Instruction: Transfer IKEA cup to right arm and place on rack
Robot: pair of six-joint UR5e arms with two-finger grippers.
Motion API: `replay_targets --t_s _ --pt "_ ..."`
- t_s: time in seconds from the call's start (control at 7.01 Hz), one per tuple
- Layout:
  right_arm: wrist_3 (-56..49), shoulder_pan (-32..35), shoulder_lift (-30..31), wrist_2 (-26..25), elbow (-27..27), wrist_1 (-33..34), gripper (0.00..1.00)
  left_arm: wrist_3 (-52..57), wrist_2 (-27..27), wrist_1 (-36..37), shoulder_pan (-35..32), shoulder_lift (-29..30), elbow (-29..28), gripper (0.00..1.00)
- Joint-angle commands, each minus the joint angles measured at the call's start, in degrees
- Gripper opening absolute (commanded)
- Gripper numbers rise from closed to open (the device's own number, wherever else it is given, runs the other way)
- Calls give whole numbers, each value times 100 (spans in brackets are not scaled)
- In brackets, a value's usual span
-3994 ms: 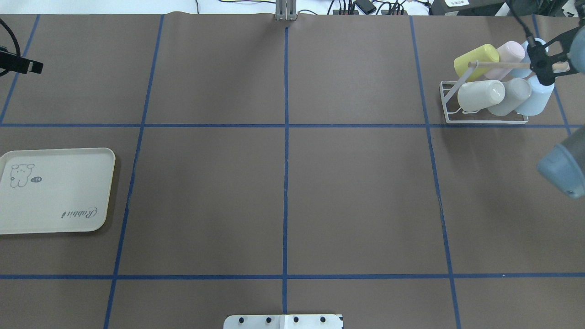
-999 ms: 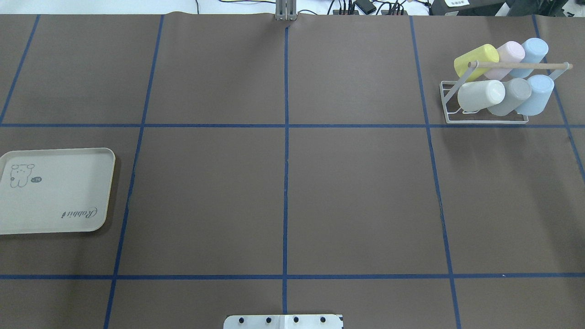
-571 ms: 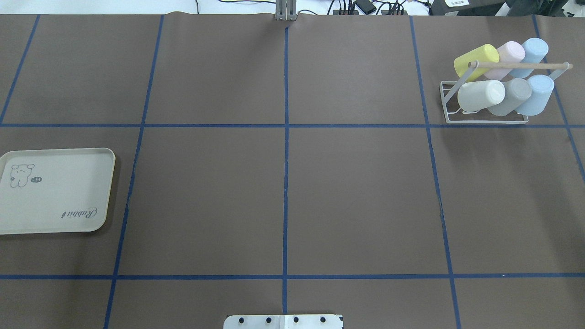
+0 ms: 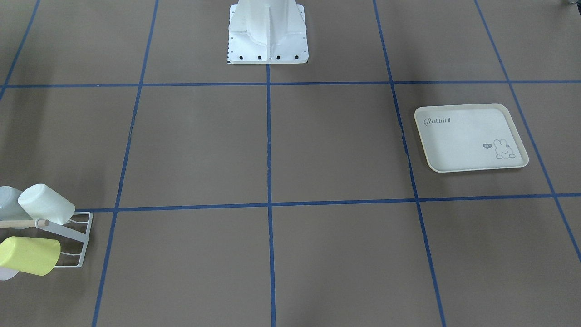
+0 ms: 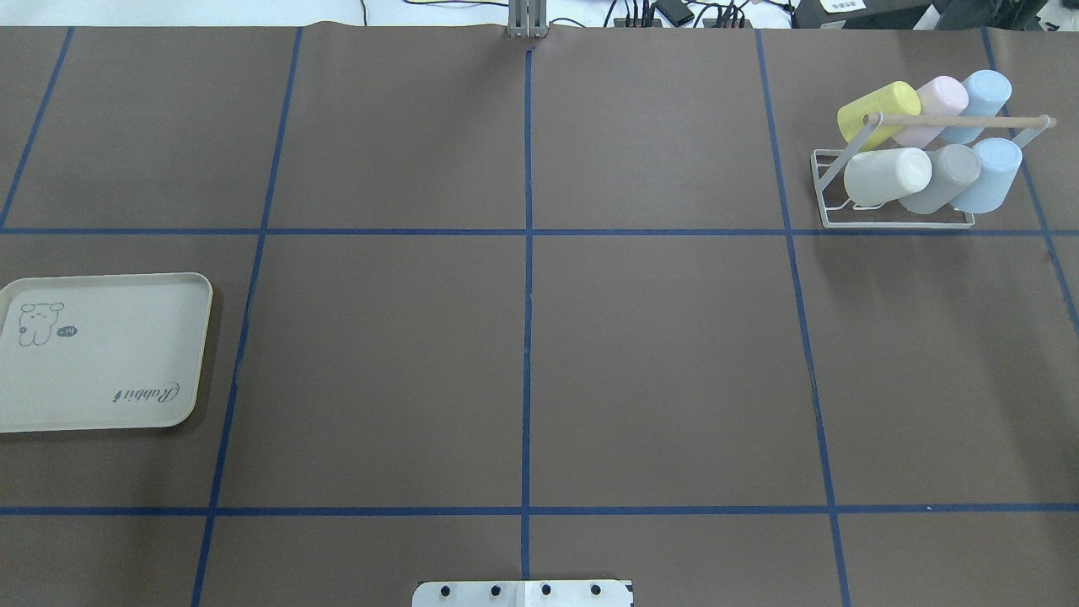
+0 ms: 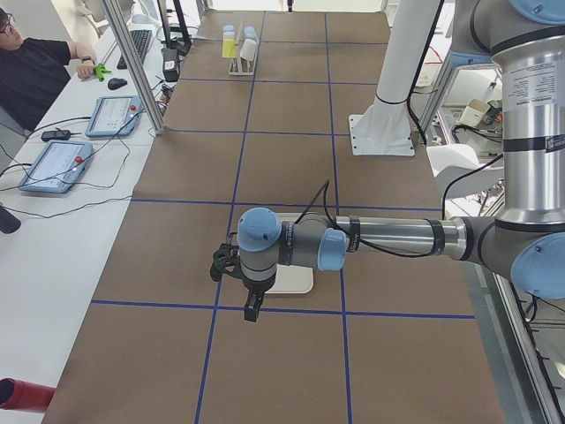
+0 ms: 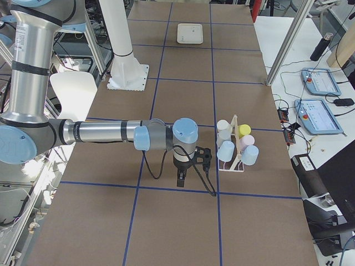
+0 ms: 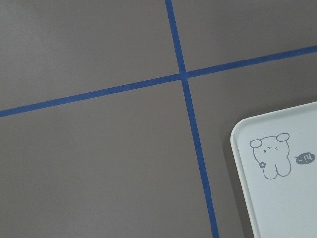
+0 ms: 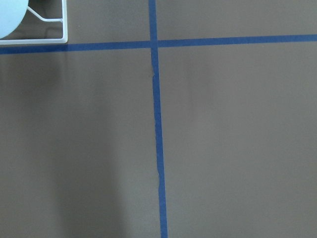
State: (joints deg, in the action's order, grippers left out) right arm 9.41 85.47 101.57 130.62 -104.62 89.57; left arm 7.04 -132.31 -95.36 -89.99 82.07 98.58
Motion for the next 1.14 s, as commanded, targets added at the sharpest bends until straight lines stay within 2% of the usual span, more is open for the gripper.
replay_targets --t_s 0.0,1.0 --pt "9 -4 -32 42 -41 -10 100 -10 -5 0 -1 -6 -5 100" --pt "9 -4 -41 34 -198 -36 100 -1 3 9 -1 -33 -5 100"
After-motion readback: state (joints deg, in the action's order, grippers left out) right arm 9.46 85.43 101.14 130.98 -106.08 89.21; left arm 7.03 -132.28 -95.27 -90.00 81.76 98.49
